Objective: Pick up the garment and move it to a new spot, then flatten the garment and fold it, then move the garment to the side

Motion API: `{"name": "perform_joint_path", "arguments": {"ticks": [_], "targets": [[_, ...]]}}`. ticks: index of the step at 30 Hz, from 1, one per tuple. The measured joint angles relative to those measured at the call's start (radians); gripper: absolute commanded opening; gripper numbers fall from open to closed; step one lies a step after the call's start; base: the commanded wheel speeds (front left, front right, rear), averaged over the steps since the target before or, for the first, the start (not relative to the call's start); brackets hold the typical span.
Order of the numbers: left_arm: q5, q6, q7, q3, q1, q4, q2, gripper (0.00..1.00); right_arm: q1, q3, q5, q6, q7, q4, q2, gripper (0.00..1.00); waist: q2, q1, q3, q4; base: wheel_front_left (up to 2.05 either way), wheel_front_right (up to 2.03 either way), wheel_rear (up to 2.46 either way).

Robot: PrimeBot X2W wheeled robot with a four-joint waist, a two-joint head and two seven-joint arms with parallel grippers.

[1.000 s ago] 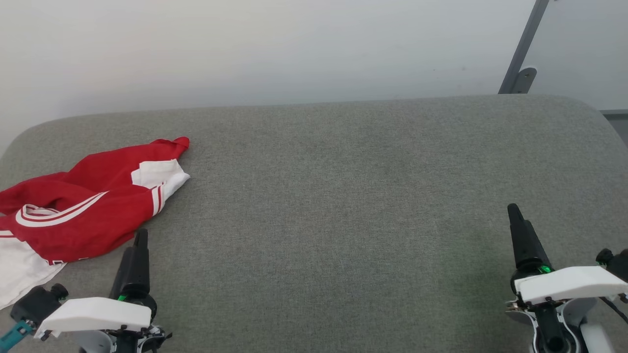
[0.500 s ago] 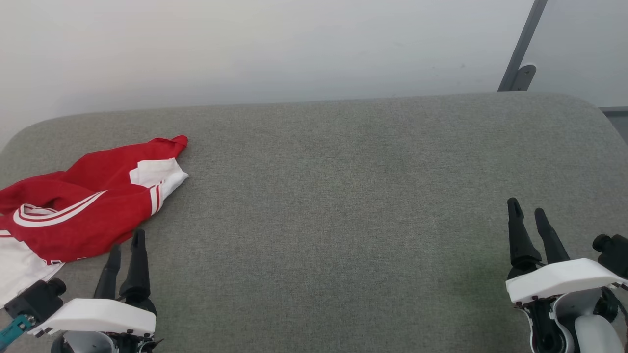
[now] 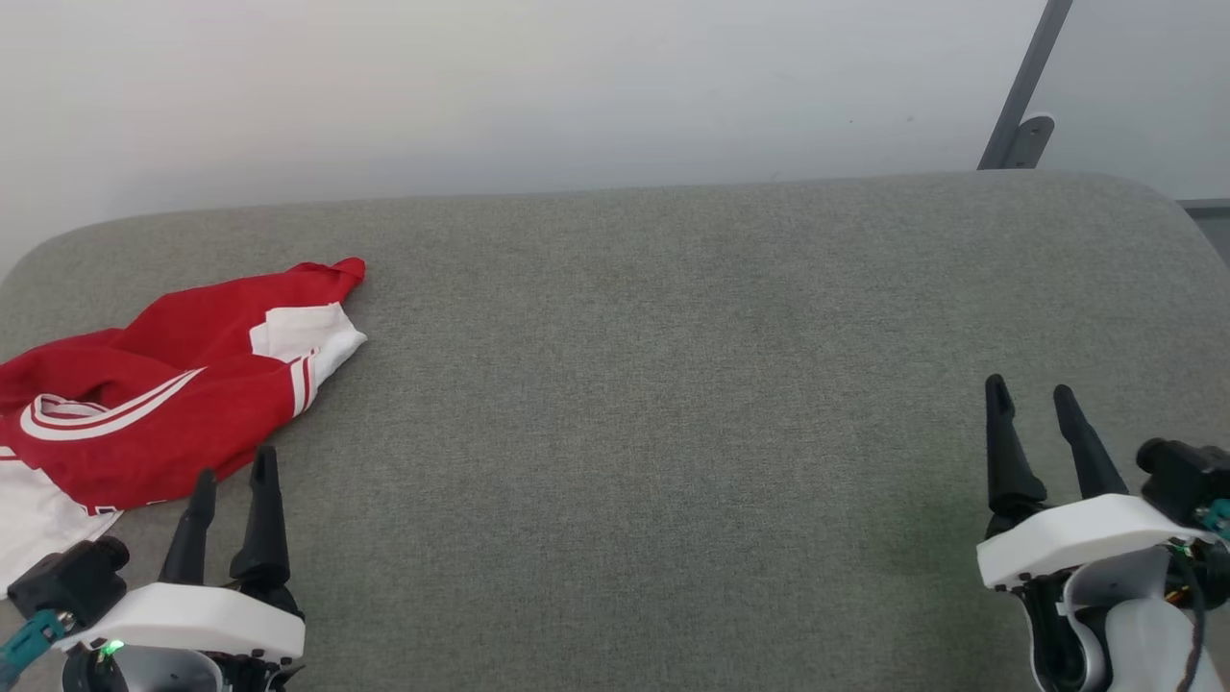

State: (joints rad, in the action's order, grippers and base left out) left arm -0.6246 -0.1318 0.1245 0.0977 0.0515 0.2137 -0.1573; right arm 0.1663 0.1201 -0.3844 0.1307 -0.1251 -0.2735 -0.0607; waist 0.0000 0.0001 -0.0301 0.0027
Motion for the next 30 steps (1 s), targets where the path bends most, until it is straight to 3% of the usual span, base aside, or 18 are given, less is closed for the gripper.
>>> {"name": "perform_joint_path", "arguments": {"ticks": [18,30], "targets": [[0.176,0.000,0.045,0.002,-0.012,0.006,-0.033,1.00,0.030,-0.003,0.240,0.000,-0.044,-0.031,0.002,1.00,0.0000,0.0000,-0.019,-0.003,0.00,0.00,0.00],[0.269,0.000,0.074,-0.005,-0.011,0.014,-0.050,1.00,0.034,-0.006,0.339,0.000,-0.074,-0.029,0.006,1.00,0.0000,0.0000,-0.031,-0.005,0.00,0.00,0.00]]}}
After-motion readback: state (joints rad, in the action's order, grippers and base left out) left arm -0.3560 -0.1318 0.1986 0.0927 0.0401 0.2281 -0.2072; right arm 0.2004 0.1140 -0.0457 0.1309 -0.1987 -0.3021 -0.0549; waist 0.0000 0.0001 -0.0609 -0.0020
